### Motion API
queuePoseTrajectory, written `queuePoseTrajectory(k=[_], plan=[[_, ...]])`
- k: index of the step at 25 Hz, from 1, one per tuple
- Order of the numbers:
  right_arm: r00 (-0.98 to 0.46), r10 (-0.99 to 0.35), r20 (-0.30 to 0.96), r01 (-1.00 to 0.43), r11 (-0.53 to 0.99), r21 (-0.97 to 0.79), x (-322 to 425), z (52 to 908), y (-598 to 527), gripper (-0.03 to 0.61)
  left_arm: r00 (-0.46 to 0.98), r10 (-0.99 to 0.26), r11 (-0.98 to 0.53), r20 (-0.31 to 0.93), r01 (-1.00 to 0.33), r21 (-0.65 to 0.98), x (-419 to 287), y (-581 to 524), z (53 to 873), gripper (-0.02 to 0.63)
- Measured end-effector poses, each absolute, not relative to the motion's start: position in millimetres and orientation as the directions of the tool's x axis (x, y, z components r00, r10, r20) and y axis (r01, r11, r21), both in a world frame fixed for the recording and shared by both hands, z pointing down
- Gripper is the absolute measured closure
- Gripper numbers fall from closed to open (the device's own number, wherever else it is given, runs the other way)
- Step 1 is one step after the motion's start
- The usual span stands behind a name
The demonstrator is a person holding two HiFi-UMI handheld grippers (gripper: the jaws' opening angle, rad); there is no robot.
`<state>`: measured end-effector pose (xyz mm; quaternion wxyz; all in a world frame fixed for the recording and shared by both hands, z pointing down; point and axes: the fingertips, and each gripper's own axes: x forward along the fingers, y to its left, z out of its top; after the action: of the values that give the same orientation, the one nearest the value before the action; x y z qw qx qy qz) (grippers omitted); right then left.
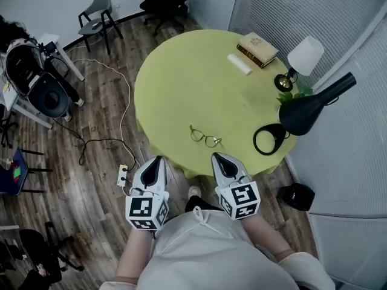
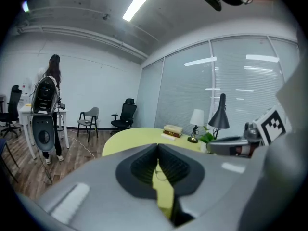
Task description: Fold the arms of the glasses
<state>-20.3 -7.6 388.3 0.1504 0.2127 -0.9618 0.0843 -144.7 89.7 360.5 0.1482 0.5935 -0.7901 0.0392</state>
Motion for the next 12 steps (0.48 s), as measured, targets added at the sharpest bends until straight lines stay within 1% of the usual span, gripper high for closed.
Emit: queuePoseTrajectory(k=[3,7,12], plan=[[-0.845,-0.420,0.330,-0.473,0.876,-0.094,-26,396,-43,0.578,-0.213,-0.935,0.253,0.282,-0.961,0.113,-156,51,369,0.607],[-0.790,-0.490,0.367,-0.555,0.827,-0.091,-21,402,-78,0.578,-0.130,-0.940,0.176,0.314,-0.977,0.123,-163,9,378,0.607],[-0.701,-0.581,0.414,-0.645,0.764,-0.022,-4,425,-111,0.578,-0.040,-0.931,0.103,0.362,-0.982,0.156,-171,-23,406,0.607]])
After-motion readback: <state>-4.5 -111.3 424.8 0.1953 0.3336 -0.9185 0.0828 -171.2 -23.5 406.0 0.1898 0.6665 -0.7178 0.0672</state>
